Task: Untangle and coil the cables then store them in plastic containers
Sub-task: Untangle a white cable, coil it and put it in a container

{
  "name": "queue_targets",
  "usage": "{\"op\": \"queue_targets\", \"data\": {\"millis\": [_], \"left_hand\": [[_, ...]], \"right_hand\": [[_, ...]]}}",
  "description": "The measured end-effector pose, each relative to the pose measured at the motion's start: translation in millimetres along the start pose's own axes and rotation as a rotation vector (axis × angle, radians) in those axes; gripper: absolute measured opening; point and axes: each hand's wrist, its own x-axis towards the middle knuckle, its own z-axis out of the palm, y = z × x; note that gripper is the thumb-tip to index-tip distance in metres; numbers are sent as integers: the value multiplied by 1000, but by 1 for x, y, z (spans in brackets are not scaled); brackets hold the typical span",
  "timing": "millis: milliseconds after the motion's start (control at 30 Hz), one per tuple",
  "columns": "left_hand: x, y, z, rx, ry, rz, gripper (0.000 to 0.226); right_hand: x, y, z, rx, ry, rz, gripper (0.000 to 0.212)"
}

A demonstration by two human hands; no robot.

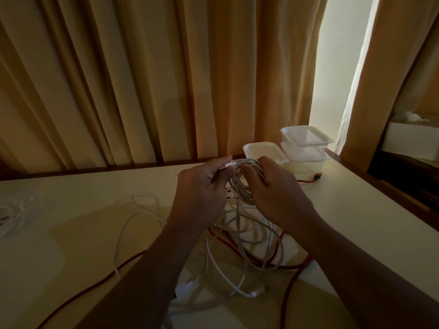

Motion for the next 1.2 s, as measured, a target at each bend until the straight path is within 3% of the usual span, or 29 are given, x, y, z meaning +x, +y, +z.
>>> {"op": "queue_targets", "data": {"millis": [167, 333, 533, 700, 867, 1033, 1200], "left_hand": [[-4, 3, 0, -57, 153, 34, 17], [-10, 15, 12, -147, 101, 67, 22], [-10, 20, 13, -244, -11, -46, 23], [0, 14, 5, -718, -71, -389, 23], [6, 14, -3, -1001, -179, -587, 51], [8, 2, -9, -932, -333, -522, 47], [10, -4, -14, -751, -280, -434, 42]], "right_hand": [[2, 4, -4, -16, -4, 17, 24], [4, 5, -1, 253, 28, 173, 25], [4, -1, 3, 482, -26, 256, 37], [-2, -3, -1, 618, -72, 224, 29], [-3, -6, -2, 717, -109, 238, 29], [-5, -4, 2, 793, -177, 292, 28], [-6, -6, -1, 738, -231, 253, 27]]}}
